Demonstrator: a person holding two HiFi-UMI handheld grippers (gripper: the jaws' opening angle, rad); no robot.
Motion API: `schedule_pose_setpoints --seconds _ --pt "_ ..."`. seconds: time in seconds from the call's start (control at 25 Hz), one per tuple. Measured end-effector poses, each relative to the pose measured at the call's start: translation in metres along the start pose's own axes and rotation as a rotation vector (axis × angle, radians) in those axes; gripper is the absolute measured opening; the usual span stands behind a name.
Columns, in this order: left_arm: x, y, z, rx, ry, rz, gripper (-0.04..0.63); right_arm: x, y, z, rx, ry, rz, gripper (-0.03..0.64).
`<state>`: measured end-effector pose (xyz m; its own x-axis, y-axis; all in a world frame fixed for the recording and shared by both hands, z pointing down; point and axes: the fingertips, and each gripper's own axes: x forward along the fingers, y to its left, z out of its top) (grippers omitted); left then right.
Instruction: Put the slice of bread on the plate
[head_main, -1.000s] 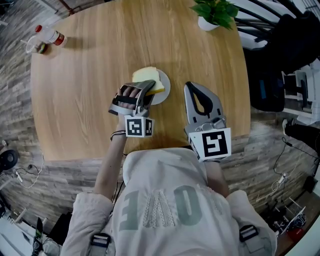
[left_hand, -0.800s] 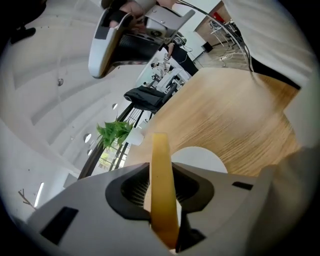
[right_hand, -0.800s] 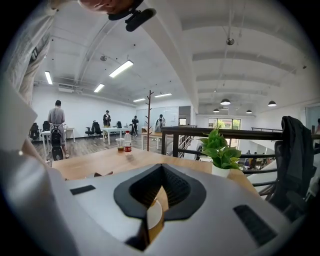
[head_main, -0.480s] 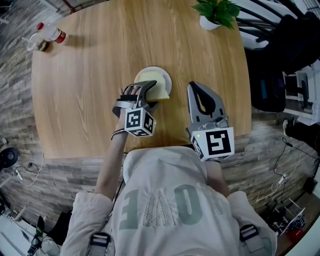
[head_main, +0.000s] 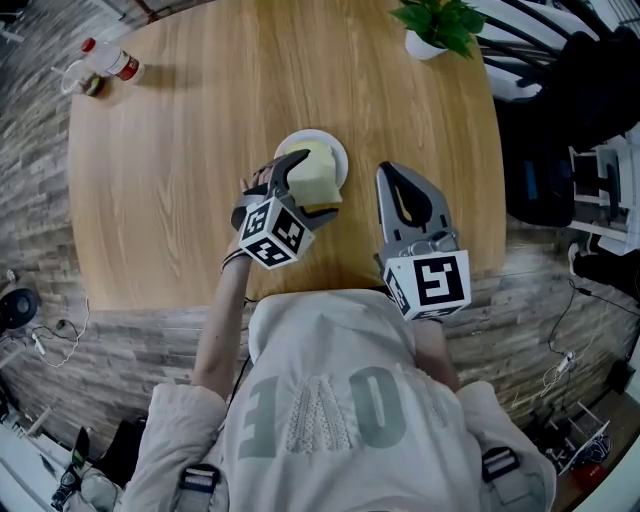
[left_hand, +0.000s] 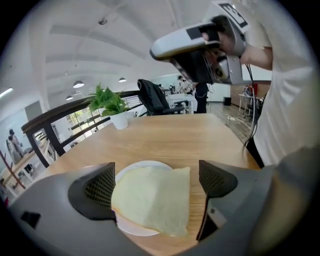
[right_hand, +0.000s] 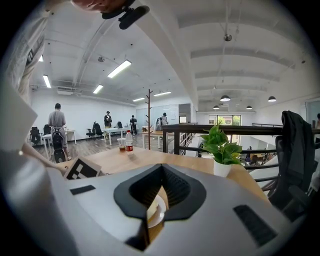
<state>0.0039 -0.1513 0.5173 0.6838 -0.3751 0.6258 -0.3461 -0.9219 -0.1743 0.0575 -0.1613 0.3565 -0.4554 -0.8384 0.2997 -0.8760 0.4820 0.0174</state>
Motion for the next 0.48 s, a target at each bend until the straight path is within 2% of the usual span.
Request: schedule_pose_setpoints --seconds 0.12,0.24,0.36,0.48 --pt "-0.018 0.018 0.025 -0.145 -0.137 0.042 0.503 0.0 0.001 0.001 0.004 0.0 0.0 0.018" --pt "-0.04 0.034 0.054 -0.321 -0.276 0.031 0.503 0.001 0.001 0.004 0.006 -0.011 0.0 0.018" --pt "-0.063 0.047 0.078 -0.412 -0.392 0.047 0.502 0.001 0.0 0.008 0.009 -0.025 -0.003 0.018" --pt "-0.094 0.057 0.107 -0.523 -0.581 0.02 0.502 0.001 0.002 0.013 0.009 -0.041 0.0 0.018"
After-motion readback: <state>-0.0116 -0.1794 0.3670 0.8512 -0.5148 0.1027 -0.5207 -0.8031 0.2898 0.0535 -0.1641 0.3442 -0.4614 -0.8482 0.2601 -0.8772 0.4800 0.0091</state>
